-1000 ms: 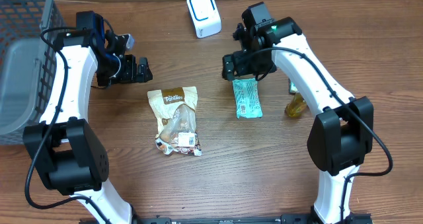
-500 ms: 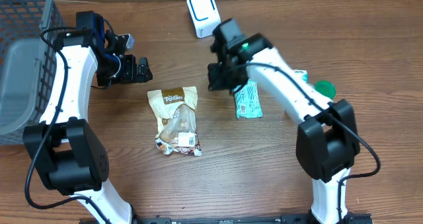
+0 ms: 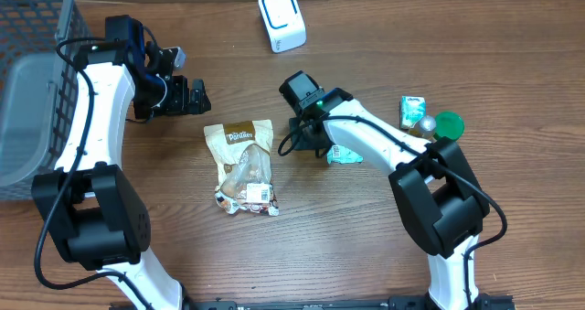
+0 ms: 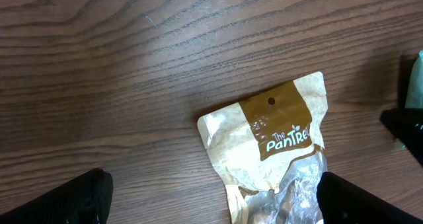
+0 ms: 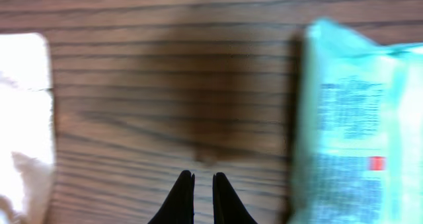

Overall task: Scan the item barcode
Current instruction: 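Release the wipes pack and move the right gripper over the Pantree pouch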

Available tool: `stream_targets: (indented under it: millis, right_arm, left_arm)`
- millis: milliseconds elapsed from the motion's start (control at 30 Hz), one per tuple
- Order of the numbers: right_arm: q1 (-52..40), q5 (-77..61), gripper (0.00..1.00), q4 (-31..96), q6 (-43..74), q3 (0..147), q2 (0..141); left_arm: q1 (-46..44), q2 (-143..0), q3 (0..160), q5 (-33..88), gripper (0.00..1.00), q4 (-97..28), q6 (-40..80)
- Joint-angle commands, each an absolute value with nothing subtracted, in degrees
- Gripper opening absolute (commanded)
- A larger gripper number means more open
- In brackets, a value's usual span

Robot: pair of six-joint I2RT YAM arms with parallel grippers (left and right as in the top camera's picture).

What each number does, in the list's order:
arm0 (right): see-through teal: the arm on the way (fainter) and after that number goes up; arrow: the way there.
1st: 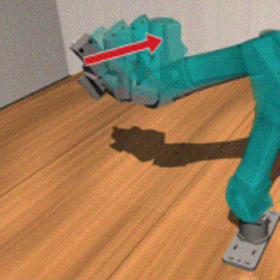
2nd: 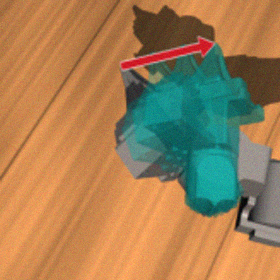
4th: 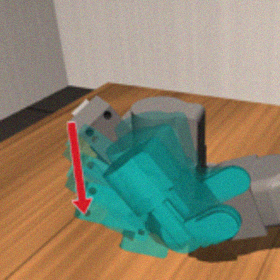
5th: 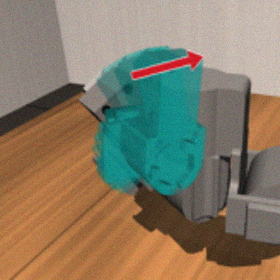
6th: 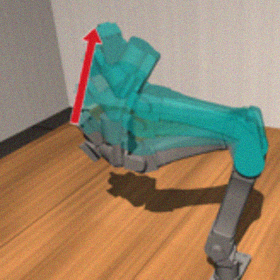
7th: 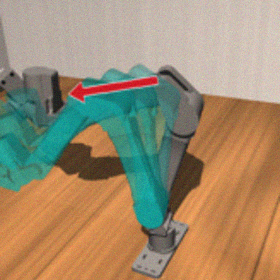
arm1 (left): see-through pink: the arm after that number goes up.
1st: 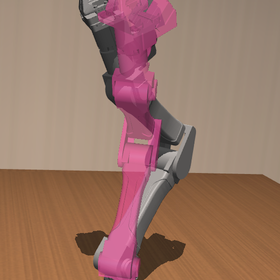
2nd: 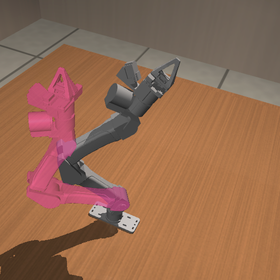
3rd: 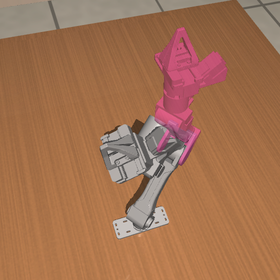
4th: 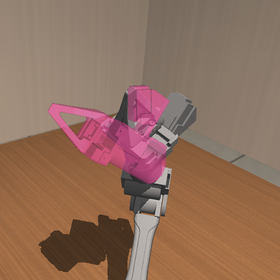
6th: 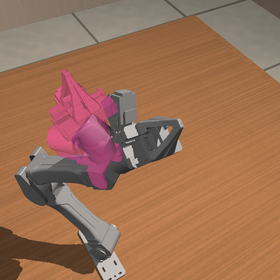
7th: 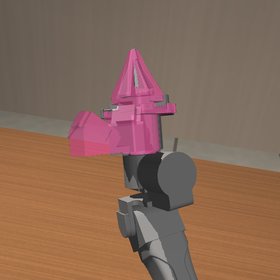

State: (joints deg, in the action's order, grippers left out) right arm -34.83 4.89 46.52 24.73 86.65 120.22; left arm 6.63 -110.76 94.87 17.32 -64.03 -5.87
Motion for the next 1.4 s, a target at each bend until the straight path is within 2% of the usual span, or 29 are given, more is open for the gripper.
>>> stream_targets:
  millis: [0, 267, 600, 800, 1133, 1267, 1333, 1367]
  right_arm:
    - [-32.9, 8.4, 0.08, 47.7, 25.7, 86.1, 119.7]
    - [-28.9, 15.8, 0.08, 52.3, 25.7, 86.1, 119.7]
    - [-22.5, 16.0, 0.08, 54.1, 25.7, 86.1, 119.7]
    - [-22.3, 15.0, 0.09, 51.8, 25.3, 86.3, 119.7]
    - [-25.9, -6.6, 0.14, 42.1, 25.3, 86.3, 119.7]
    - [-28.3, -9.8, 0.20, 37.9, 25.5, 86.3, 119.7]
    - [-29.2, -9.8, 0.28, 37.3, 25.5, 86.3, 119.7]
    - [-29.6, -9.9, 0.39, 37.3, 25.5, 86.3, 119.7]
  left_arm:
    - [6.6, -110.2, 95.3, 17.4, 1.00, -64.0, -4.7]
    - [6.6, -110.2, 95.3, 17.4, 1.00, -64.0, -4.7]
    - [6.6, -110.2, 95.3, 17.4, 1.00, -64.0, -4.7]
    - [6.6, -110.2, 95.3, 17.4, 1.00, -64.0, -4.7]
    - [6.6, -110.2, 95.3, 17.4, 1.00, -64.0, -4.7]
    - [6.6, -110.2, 95.3, 17.4, 1.00, -64.0, -4.7]
    - [6.6, -110.2, 95.3, 17.4, 1.00, -64.0, -4.7]
    - [6.6, -110.2, 95.3, 17.4, 1.00, -64.0, -4.7]
